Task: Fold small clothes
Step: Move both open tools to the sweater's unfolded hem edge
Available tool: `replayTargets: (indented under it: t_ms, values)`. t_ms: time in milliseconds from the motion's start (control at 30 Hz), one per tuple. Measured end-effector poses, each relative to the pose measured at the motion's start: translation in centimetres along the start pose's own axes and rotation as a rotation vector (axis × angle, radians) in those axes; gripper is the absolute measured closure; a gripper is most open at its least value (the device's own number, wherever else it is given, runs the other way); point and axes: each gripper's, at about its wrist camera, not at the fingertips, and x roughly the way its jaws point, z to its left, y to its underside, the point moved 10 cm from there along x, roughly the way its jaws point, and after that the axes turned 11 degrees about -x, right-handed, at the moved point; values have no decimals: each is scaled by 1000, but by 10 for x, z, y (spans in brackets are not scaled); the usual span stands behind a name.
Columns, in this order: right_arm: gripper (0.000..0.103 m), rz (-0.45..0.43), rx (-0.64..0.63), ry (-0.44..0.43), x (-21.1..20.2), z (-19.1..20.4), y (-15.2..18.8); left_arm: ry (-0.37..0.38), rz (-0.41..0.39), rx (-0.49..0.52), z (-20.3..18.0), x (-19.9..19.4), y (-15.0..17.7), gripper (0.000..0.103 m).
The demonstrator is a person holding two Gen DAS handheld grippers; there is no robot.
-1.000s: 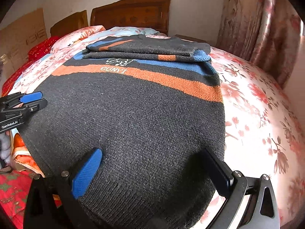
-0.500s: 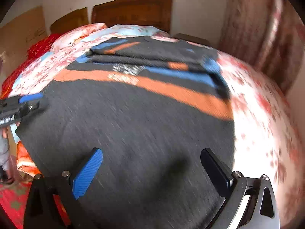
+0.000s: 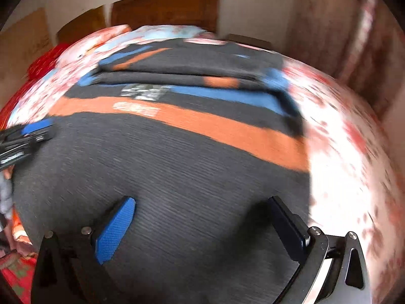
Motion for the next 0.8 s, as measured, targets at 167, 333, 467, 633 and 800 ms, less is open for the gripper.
replayTargets:
  t_ms: [167, 333, 467, 633, 800]
  values:
    - [0, -4, 64, 26, -16, -4, 10, -39, 25, -55, -2, -21, 10, 62]
    - [0, -94, -106, -88, -27, 76, -20, 67, -37, 139, -74, -38, 22, 60]
    - [0, -44, -235, -98, -10, 107, -6, 69, 24, 140, -70, -18, 41, 57]
    - [0, -34, -132, -74, -13, 57, 10, 54, -5, 114, -32, -28, 44, 57]
    - [0, -32, -49, -26, -24, 20, 30, 21, 0, 85, -17, -38, 47, 58]
